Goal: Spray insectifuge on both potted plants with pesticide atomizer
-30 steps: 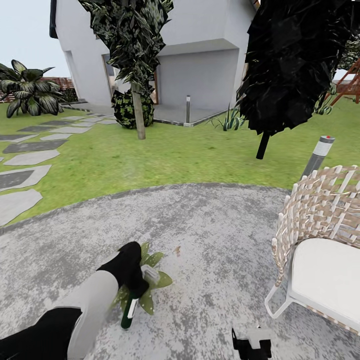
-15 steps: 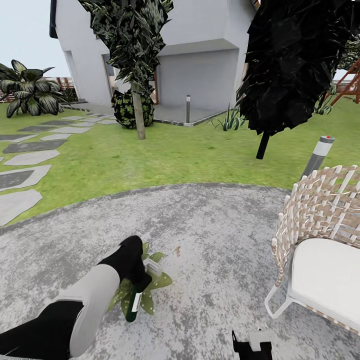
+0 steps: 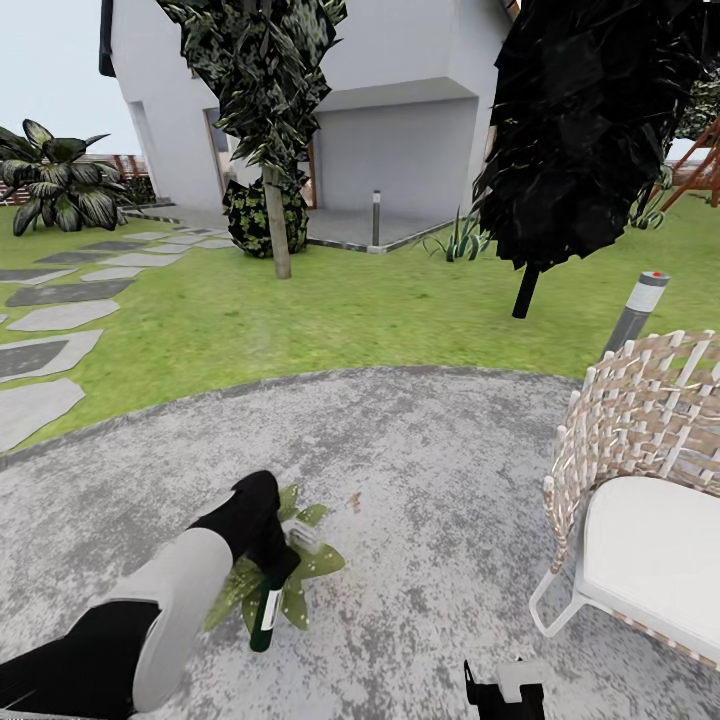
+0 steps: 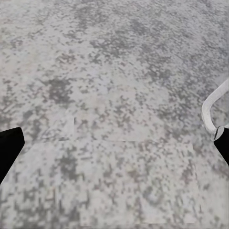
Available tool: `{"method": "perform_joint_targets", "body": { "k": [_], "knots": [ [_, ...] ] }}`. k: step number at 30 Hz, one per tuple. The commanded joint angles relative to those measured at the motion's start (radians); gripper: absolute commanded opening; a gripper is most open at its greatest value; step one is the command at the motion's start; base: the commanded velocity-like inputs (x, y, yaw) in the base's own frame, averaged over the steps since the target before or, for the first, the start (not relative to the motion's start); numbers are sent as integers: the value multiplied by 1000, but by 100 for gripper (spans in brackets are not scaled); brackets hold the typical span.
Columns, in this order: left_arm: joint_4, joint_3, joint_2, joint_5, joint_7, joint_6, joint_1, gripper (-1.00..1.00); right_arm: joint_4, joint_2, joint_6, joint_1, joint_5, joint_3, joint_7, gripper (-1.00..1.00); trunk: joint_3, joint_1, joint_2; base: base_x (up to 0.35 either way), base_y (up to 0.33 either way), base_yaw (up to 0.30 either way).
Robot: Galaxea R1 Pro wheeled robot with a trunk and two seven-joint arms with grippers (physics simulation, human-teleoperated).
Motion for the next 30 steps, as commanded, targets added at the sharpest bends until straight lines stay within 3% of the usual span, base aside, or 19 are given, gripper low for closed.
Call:
{"method": "perform_joint_targets", "body": {
  "k": [1,5,11,30],
  "knots": [
    [-2,2,5,-7,-11,6,0,-100,1,0,-1,-1,10,2,-10,100,-1,0,0,-29,0,0],
    [-2,2,23,-28,-12,8,-19,-100,1,0,-1,-1,10,1,-11,100,-1,0,0,-229,55,0],
    [-2,2,22,-46,-13,9,-37,-100,1,0,-1,-1,10,1,-11,100,-1,0,0,-152,251,0],
    [-2,2,18,-46,-11,9,-50,-100,1,2,-1,-1,7,1,-14,100,-1,0,0,106,331,-35]
  ]
}}
